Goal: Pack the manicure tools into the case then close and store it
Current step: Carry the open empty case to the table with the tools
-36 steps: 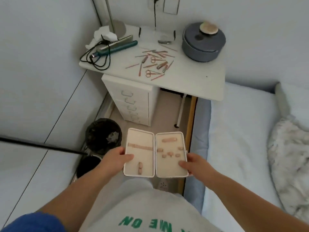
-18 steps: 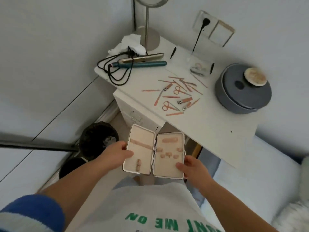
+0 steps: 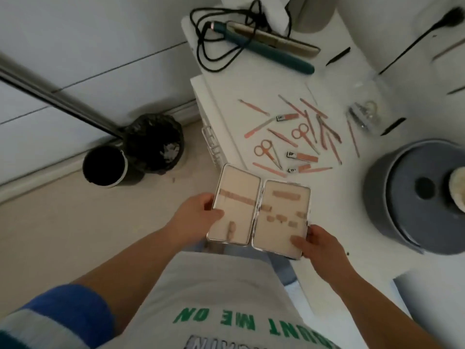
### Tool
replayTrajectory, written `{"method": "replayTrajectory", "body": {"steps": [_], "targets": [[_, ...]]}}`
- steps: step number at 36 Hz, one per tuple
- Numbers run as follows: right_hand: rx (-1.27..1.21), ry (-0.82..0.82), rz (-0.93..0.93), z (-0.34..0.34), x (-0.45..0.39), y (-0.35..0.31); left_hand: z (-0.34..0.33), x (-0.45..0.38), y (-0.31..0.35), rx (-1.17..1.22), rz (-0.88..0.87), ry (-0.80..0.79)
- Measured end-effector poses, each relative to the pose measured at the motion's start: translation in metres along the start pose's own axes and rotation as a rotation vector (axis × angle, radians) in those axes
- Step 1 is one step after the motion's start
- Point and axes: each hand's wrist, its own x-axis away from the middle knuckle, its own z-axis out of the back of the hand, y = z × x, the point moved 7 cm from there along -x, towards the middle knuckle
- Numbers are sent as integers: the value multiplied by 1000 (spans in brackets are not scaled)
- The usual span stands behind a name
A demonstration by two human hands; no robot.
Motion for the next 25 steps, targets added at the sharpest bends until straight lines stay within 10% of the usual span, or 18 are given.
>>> {"method": "replayTrajectory", "body": {"steps": [15,25], "targets": [[338,105,90,24,-37,76,-83,-48,-54,148,-268,152],[149,185,564,29,-28,98,-133,-37,-93,586,-509,394]]}}
